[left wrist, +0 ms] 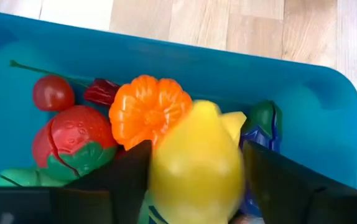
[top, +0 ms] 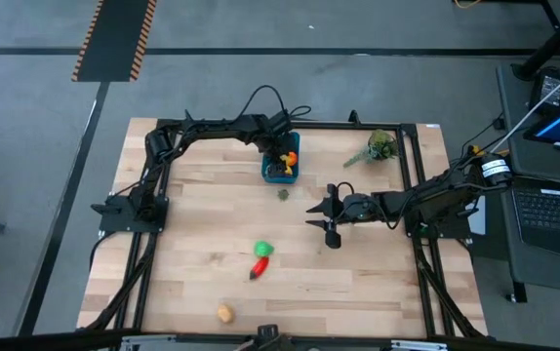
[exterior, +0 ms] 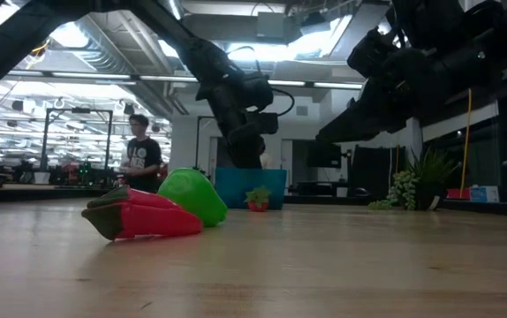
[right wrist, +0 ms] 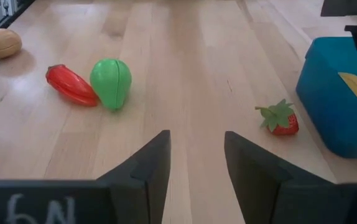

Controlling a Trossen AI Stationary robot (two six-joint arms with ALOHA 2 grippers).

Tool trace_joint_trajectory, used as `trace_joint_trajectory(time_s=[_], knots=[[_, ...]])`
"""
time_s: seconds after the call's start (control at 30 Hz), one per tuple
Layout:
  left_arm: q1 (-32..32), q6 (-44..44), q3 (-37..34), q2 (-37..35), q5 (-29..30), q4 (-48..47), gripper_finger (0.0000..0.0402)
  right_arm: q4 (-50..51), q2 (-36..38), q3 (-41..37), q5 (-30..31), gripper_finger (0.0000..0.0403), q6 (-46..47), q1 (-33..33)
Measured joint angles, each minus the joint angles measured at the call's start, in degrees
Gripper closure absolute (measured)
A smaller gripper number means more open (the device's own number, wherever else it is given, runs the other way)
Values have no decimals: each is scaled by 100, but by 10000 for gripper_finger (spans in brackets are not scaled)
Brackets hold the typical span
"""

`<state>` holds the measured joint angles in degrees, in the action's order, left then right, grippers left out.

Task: Pick and placing Produce into tupperware
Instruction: Put the lemon into the blue bin, then put the strawberry into the blue bin

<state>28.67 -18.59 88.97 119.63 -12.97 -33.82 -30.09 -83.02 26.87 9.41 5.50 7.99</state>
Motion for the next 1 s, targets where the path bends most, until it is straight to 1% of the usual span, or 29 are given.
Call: trace_joint_trajectory(time_s=[0.1, 0.23, 0.4, 0.7, 0.8, 1.0], knots=[[2, 3, 0, 0, 15, -2, 131, 2, 0, 0, 0, 250, 0, 0], [2, 26, 0, 0, 23, -28, 119, 2, 0, 0, 0, 250, 0, 0], [2, 193, 0, -90, 39, -61, 121, 0, 0, 0, 0, 250, 0, 0], [2, 307, 8, -678, -18, -197, 122, -4, 0, 0, 2, 250, 1, 0], [-24, 350, -2, -710, -28, -489, 122, -4, 0, 0, 2, 250, 24, 0], [-165, 361, -2, -719, -468, -791, 122, -2, 0, 0, 2, 250, 23, 0]])
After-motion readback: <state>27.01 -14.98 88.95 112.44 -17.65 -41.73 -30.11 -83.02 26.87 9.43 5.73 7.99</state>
